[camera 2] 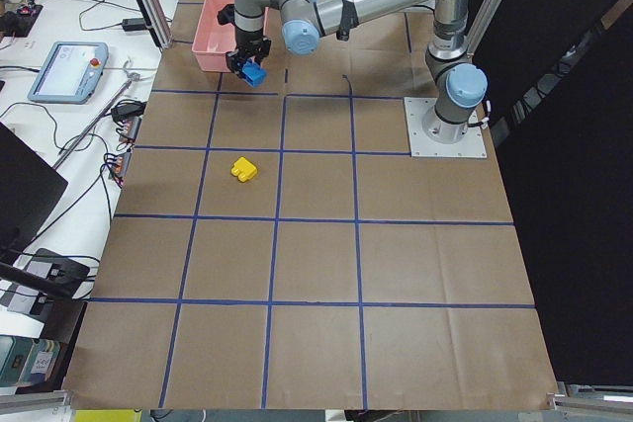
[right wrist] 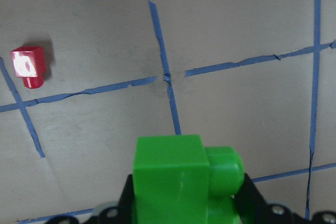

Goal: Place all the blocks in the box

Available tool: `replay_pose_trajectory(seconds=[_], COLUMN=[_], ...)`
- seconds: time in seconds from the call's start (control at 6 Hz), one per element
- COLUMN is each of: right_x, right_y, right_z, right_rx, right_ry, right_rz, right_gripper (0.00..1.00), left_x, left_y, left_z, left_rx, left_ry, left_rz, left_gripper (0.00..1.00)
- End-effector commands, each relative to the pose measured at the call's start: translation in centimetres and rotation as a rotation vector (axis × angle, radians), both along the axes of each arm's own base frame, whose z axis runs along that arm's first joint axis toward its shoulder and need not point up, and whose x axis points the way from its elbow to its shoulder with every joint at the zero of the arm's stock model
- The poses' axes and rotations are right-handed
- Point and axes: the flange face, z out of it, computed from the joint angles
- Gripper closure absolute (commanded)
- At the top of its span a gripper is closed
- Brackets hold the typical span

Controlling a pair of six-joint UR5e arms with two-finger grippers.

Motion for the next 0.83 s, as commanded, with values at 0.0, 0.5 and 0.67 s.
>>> replay_pose_trajectory(seconds=[0.0, 0.5, 0.67], right_x=[8.6, 10.0, 10.0], right_y=[-0.9, -1.2, -1.2], right_z=[0.4, -0.4, -0.4], right_rx=[-0.023, -0.011, -0.012], right_ry=[-0.009, -0.016, -0.016], right_rz=[-0.015, -0.028, -0.026], right_gripper=[0.75, 0.75, 0.75], left_x=[-10.6, -25.9, -26.0], left_y=[-5.7, -5.3, -5.5], left_z=[-0.7, -10.0, -11.5], left_rx=[-0.045, 0.016, 0.031], left_ry=[0.045, -0.081, -0.074], left_rz=[0.087, 0.028, 0.067], left_gripper=[1.00, 1.00, 1.00])
